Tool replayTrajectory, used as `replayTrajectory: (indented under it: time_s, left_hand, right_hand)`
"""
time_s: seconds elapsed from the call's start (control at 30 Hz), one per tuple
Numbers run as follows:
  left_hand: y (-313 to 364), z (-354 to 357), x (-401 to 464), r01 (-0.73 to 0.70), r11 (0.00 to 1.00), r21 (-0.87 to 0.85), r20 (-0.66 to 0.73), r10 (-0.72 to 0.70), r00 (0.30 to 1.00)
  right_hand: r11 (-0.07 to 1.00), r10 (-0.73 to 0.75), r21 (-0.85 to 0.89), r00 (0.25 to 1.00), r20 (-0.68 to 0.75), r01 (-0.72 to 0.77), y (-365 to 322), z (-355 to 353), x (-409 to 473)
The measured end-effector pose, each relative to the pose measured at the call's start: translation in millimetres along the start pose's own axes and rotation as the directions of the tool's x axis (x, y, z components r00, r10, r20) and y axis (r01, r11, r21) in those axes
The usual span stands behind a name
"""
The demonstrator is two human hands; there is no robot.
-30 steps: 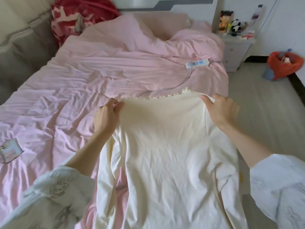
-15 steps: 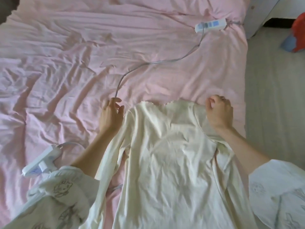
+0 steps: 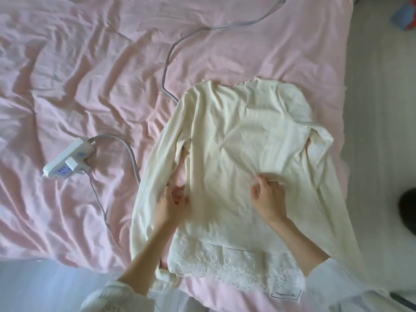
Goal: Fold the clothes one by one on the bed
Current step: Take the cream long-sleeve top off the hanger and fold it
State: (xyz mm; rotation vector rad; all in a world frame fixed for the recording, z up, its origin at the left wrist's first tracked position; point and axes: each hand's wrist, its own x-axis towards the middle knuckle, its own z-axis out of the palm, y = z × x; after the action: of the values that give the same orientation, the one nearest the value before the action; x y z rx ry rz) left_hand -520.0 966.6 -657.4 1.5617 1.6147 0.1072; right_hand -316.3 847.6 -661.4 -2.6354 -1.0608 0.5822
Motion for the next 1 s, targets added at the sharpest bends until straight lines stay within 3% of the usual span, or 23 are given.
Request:
replayTrajectory:
  time_s: [0.1,0.2,0.27,0.33,0.43,0.5,0.6,0.67,0.73,0.8,0.83,1.0]
  left_hand:
    - [-17,1,-23,0.093,0.993,0.074,0.084,-0.099,0.992]
    - [-17,-3,-47,0.161,0.987,0.020,0.295,-0.160,0.942]
    - [-18,-4,-56,0.162,0.986,-0.033,0.352,-0.141,0.925]
    - [-19,-9,-69,0.214,0.956,-0.200,0.361,-0.132,0.923]
    - [-22,-15,-78,0.410,0.795,-0.448,0.451,-0.195,0.871]
    - [-28,-17,-78,0.403,0.839,-0.365,0.464,-0.212,0.860]
    - [-39,-24,-77,0.302,0.950,-0.075,0.460,-0.236,0.856]
    - [-53,-30,-74,0.228,0.974,-0.013,0.343,-0.210,0.915]
    - [-68,-40,-68,0.164,0.986,-0.002,0.110,-0.163,0.980]
    - [-82,-55,-60,0.150,0.989,-0.003,-0.087,-0.150,0.985]
    - [-90,-61,-54,0.149,0.989,-0.007,-0.119,-0.149,0.982]
    - [-117,-70,-33,0.213,0.977,0.025,0.104,-0.215,0.971]
  right_hand:
    - [0.996,0.086,-0.029,0.996,-0.029,-0.087,21,5,-42]
    - [0.987,0.111,-0.115,0.993,-0.035,-0.114,41,4,-72]
    - [0.975,0.186,-0.128,0.982,0.021,-0.182,47,0,-80]
    - [0.961,0.255,-0.124,0.965,0.057,-0.247,51,-3,-94]
    - [0.948,0.311,-0.102,0.946,0.090,-0.302,46,-4,-108]
    - [0.930,0.363,-0.102,0.926,0.106,-0.353,38,-2,-114]
    - [0.916,0.397,-0.104,0.913,0.098,-0.387,15,2,-119]
    - [0.945,0.326,-0.078,0.938,0.118,-0.318,-8,5,-118]
    - [0.980,0.201,-0.039,0.967,0.154,-0.197,-32,11,-116]
    - [0.998,0.062,0.009,0.980,0.188,-0.065,-56,20,-113]
    - [0.999,-0.006,0.037,0.980,0.200,-0.001,-67,27,-111]
    - [0.982,-0.191,0.048,0.942,0.277,0.185,-93,51,-109]
